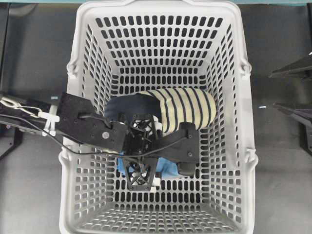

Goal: Pick up the blue cloth from the shopping basket with the left arm.
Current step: 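Lift the gripped blue cloth upward out of the basket with the left gripper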

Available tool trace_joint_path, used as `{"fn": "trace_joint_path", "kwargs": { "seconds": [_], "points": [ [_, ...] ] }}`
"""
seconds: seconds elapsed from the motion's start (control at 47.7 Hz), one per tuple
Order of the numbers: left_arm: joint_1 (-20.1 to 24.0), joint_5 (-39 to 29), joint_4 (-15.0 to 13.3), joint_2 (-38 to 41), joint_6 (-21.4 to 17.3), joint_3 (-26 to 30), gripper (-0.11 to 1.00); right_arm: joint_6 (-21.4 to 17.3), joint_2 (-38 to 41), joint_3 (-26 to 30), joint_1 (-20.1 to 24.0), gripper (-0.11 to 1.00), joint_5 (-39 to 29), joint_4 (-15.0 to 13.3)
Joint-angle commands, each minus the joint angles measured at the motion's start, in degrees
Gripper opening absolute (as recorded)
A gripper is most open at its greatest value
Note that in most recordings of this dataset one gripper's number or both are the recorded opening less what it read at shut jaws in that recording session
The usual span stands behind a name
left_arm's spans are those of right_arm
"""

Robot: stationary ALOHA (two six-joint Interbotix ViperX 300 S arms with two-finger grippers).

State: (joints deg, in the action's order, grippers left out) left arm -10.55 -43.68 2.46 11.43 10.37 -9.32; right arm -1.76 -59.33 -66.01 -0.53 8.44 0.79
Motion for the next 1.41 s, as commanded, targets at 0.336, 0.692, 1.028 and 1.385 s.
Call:
{"fn": "trace_joint_path", "kwargs": {
  "seconds": [0.336, 0.692, 1.028, 1.385],
  "points": [
    [-0.09, 0.62, 0.09, -4.92, -1.32, 1.14, 0.13, 0.00, 0.18, 0.35, -0.09, 0.70, 0.62, 0.26],
    [-0.26, -8.53, 0.18, -11.78, -1.41, 14.68, 0.13, -0.09, 0.18, 0.26, -0.09, 0.70, 0.62, 0.26],
    [-0.18, -20.65, 0.18, -13.27, -1.49, 29.62, 0.13, -0.09, 0.18, 0.26, -0.09, 0.70, 0.62, 0.18],
    [0.00, -20.65, 0.18, -13.10, -1.41, 29.18, 0.12, -0.09, 0.18, 0.18, -0.09, 0.70, 0.70, 0.18]
  ]
}}
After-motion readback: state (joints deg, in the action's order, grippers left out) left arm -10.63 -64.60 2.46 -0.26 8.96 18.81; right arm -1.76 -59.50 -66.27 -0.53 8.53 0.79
